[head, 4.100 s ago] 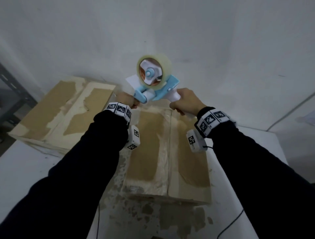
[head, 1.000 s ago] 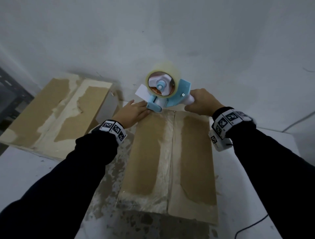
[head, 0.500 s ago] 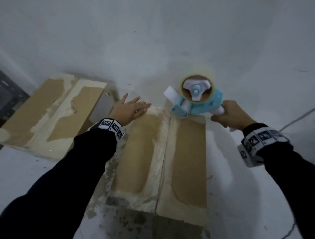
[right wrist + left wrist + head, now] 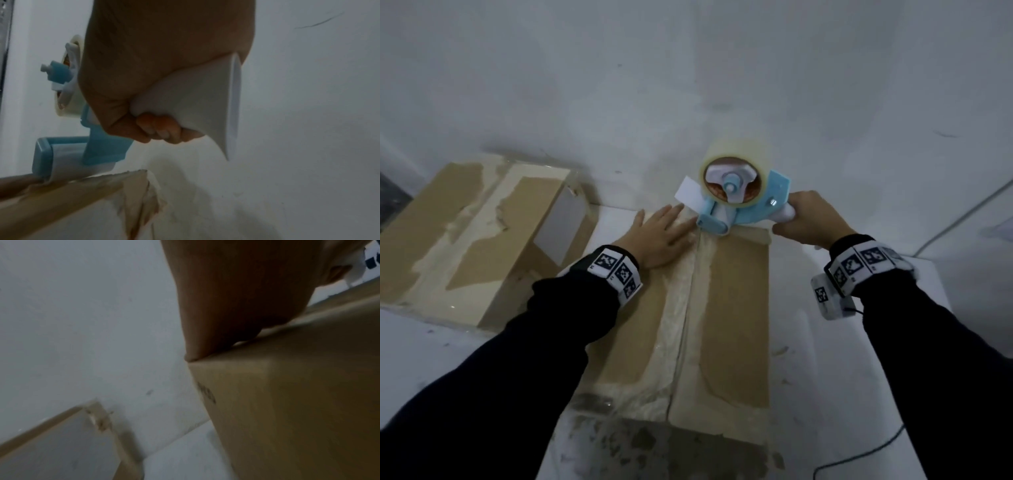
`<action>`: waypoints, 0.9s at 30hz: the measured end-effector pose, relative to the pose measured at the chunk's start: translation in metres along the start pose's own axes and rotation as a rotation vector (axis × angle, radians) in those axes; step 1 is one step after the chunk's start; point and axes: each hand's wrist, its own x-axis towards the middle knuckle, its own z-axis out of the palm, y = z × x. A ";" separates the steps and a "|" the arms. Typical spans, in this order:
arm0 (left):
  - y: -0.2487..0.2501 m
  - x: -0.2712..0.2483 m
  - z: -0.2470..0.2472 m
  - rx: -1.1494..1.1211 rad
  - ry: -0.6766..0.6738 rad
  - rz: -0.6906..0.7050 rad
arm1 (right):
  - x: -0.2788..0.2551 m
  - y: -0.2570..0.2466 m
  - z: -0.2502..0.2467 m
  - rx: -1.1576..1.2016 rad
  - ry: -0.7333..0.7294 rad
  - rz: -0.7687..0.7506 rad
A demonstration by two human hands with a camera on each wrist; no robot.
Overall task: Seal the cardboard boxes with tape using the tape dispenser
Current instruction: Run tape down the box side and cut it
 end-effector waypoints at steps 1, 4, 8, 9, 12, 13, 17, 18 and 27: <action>-0.001 0.000 0.004 0.002 -0.034 -0.021 | 0.000 0.002 0.000 -0.002 -0.001 0.000; -0.004 -0.002 0.004 -0.014 -0.046 -0.015 | -0.007 0.005 0.000 0.061 -0.001 0.017; -0.003 -0.003 0.004 -0.029 -0.022 -0.011 | -0.016 0.011 0.001 0.106 -0.005 0.019; -0.003 -0.003 0.005 -0.032 -0.013 -0.011 | -0.018 0.013 0.001 0.116 -0.003 0.024; -0.003 -0.003 0.005 -0.039 0.014 -0.012 | -0.027 0.029 -0.003 0.147 0.000 0.086; -0.003 -0.003 0.005 -0.038 0.019 -0.014 | -0.032 0.038 -0.007 0.155 0.004 0.115; -0.001 -0.001 0.006 -0.026 0.027 -0.004 | -0.052 0.075 -0.015 0.254 0.063 0.238; 0.000 0.000 0.006 -0.024 0.027 -0.002 | -0.055 0.080 -0.014 0.260 0.068 0.249; -0.004 0.003 0.009 -0.042 0.044 0.023 | -0.046 0.095 -0.015 0.302 0.075 0.218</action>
